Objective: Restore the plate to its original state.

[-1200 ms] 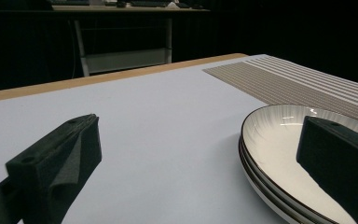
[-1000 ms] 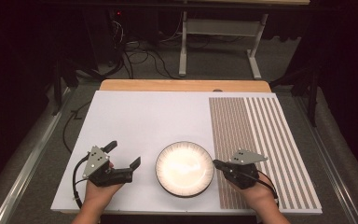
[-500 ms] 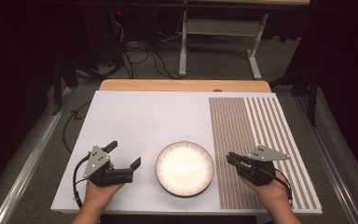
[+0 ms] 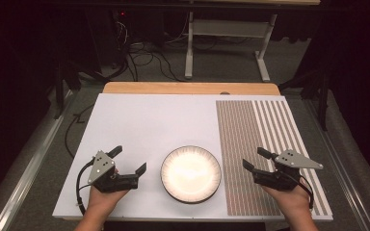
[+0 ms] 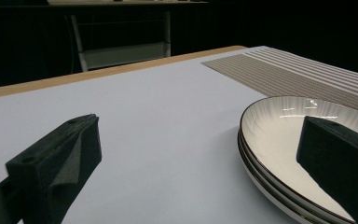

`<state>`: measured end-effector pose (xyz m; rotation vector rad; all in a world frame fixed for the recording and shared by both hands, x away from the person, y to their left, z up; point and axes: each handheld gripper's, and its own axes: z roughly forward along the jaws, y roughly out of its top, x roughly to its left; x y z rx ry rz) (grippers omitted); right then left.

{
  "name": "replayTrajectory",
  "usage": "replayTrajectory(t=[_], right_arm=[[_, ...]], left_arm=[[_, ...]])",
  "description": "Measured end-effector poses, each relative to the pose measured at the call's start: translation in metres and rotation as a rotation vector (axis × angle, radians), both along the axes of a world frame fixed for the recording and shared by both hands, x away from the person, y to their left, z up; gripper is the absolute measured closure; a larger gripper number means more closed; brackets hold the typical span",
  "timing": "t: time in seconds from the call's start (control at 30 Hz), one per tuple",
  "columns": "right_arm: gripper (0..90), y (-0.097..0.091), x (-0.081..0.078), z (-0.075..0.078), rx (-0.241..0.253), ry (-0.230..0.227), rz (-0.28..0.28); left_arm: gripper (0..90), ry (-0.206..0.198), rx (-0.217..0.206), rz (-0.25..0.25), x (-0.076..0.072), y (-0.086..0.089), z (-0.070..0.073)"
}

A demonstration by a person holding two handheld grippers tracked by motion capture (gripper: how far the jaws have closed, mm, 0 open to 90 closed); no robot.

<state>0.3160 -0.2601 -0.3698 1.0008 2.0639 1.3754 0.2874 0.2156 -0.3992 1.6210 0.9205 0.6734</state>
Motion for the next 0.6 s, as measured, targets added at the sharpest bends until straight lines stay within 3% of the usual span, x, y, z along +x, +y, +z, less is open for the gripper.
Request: replayTrajectory(t=[0.17,0.5,0.6], right_arm=[[1.5,-0.0043,-0.0056,0.0021,0.015,-0.047,-0.036],[0.6,-0.0038,-0.0071,0.0013,0.011,-0.060,-0.044],[0.6,-0.0029,-0.0073,0.0022,0.010,-0.072,-0.040]], left_arm=[[0.3,0.007,0.007,-0.005,-0.0008,-0.0020,0.0018],[0.4,0.017,0.016,-0.001,-0.0002,-0.0017,0.0056],[0.7,0.000,0.029,0.016,-0.0018,0.0002,0.0073]])
